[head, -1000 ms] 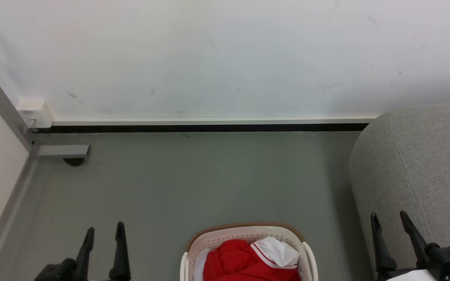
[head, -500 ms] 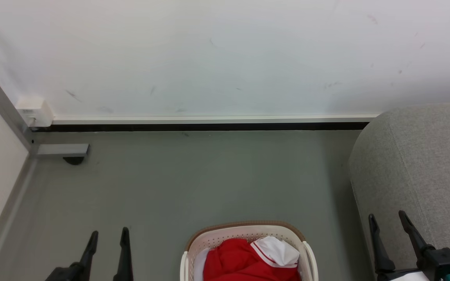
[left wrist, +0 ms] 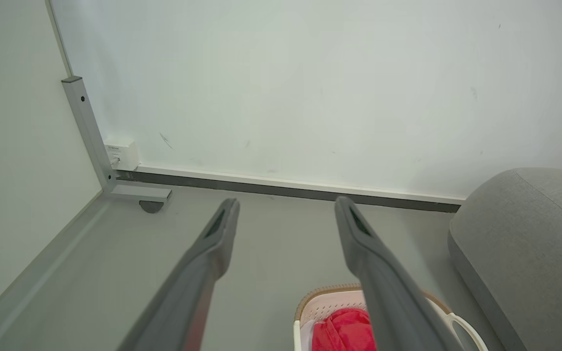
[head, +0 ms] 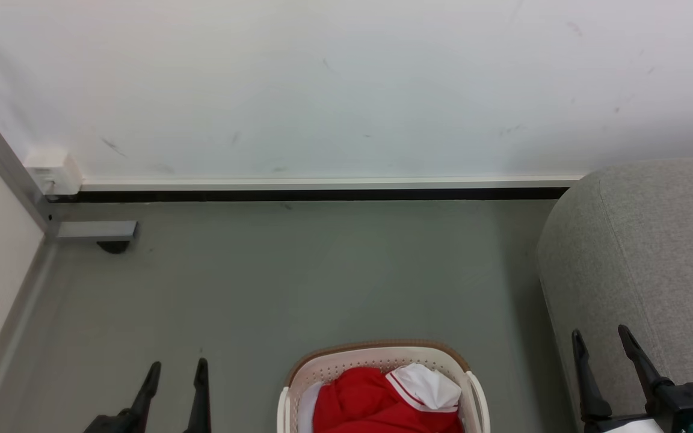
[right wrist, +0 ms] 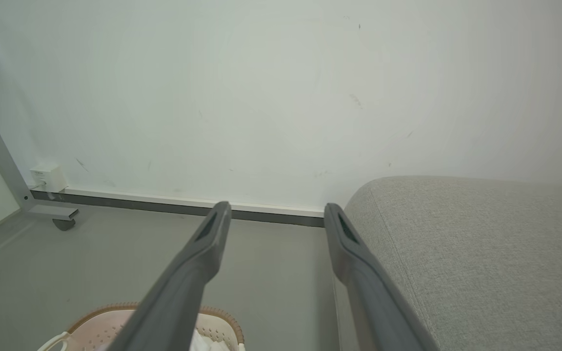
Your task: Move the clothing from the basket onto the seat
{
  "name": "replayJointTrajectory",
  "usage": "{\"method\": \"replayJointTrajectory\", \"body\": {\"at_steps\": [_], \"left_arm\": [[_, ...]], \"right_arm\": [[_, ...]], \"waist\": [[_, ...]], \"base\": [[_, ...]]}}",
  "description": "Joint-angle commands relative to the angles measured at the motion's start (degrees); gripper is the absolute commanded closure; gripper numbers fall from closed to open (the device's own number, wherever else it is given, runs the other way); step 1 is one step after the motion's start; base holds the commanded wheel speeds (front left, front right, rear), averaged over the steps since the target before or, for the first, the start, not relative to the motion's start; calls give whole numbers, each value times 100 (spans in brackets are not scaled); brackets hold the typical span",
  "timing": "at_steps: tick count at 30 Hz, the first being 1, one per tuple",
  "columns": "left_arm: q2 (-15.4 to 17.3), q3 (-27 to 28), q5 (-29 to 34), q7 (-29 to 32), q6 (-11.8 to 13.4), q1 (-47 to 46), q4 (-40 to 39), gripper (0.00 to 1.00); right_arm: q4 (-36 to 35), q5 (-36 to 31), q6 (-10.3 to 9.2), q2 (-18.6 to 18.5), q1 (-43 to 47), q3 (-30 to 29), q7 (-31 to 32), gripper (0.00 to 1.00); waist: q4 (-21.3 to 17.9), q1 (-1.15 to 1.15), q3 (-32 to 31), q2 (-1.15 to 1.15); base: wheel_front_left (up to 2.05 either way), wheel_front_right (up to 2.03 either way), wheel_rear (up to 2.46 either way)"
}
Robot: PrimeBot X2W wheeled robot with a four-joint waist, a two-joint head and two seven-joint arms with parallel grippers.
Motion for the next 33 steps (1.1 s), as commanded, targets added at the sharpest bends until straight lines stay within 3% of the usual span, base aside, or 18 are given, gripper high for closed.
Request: {"method": "replayJointTrajectory", "body": {"at_steps": [1,13,22,30,33], "left_arm": [[42,26,7,-4,-12,38,6,0],[41,16,27,-4,-39,42,33,0],[38,-352,342,-4,-230,-486,269,0],[87,-1084,735,-3,-384,-1263,1183,0],[90,-1401,903,176,-431,-1693,1866,0]], "right_arm": [[14,1,-12,-41,-50,-18,-20,0],[0,51,-12,-40,-88,34,-20,0],[-75,2,-12,-37,-212,-3,-19,0],[-152,-30,-12,-35,-429,29,-11,0],[-183,-24,-12,-35,-563,77,-11,0]], "waist": [[-8,0,-5,0],[-139,0,30,0],[-287,0,398,0],[-420,0,880,0],[-507,0,1122,0]], "base": [[0,0,0],[0,0,0],[0,0,0],[0,0,0],[0,0,0]]}}
